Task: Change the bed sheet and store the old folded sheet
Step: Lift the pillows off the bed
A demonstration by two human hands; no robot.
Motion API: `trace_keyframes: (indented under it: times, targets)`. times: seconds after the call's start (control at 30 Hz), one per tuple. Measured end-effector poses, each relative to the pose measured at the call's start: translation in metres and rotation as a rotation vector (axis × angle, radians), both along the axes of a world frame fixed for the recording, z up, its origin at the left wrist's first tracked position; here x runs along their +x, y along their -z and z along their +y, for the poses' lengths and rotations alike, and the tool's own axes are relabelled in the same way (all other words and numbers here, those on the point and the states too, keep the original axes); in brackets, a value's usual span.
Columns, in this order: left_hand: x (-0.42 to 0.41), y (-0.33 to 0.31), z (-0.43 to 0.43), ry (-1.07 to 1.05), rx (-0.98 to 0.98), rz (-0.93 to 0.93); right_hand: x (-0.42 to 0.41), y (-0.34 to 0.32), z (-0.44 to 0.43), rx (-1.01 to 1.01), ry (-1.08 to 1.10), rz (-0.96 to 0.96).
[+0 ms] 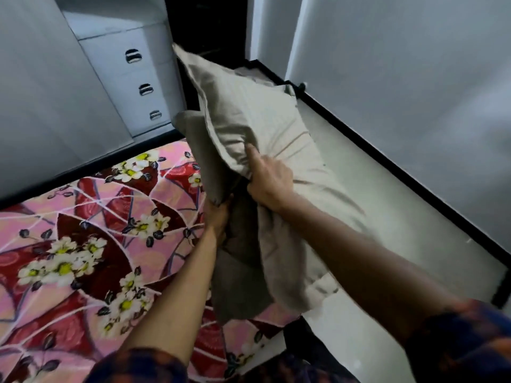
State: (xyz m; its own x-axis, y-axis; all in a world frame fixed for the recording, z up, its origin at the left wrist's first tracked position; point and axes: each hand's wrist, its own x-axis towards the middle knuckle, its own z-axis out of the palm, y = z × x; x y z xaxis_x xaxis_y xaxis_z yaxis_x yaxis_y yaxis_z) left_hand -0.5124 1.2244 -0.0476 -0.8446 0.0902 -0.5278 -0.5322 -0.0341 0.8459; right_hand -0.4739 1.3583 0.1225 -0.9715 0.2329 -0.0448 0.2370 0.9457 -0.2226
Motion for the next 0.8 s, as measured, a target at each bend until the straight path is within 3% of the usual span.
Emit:
trace_keyframes:
  times: [0.07, 0.13, 0.17, 0.3, 0.37, 0.5, 0.63, 0.8]
  targets:
    - [0.002, 0.072, -0.016, 0.015, -0.069, -0.207, -0.012, 0.062, -0.007, -0.126, -0.128, -0.258]
    - [0.030, 0.060, -0.019, -0.076, -0.010, -0.337, -0.013, 0.121, -0.005, -0.184, -0.300, -0.520]
    - [0.039, 0.057, -0.018, -0.098, 0.048, -0.387, -0.013, 0.143, 0.004, -0.146, -0.364, -0.560]
    - [0.061, 0.066, -0.002, -0.132, -0.050, -0.378, -0.004, 0.194, 0.051, -0.019, -0.515, -0.327]
    - [0.065, 0.084, 0.010, -0.063, -0.187, -0.273, -0.002, 0.206, 0.063, -0.013, -0.654, -0.331]
    - [0.075, 0.121, 0.026, -0.061, -0.345, -0.201, -0.008, 0.215, 0.075, -0.076, -0.706, -0.343]
    - [0.076, 0.076, 0.045, -0.095, -0.420, -0.173, -0.011, 0.210, 0.088, -0.027, -0.772, -0.223]
    - [0.087, 0.071, 0.046, -0.130, -0.499, -0.156, -0.002, 0.213, 0.112, -0.030, -0.709, -0.120]
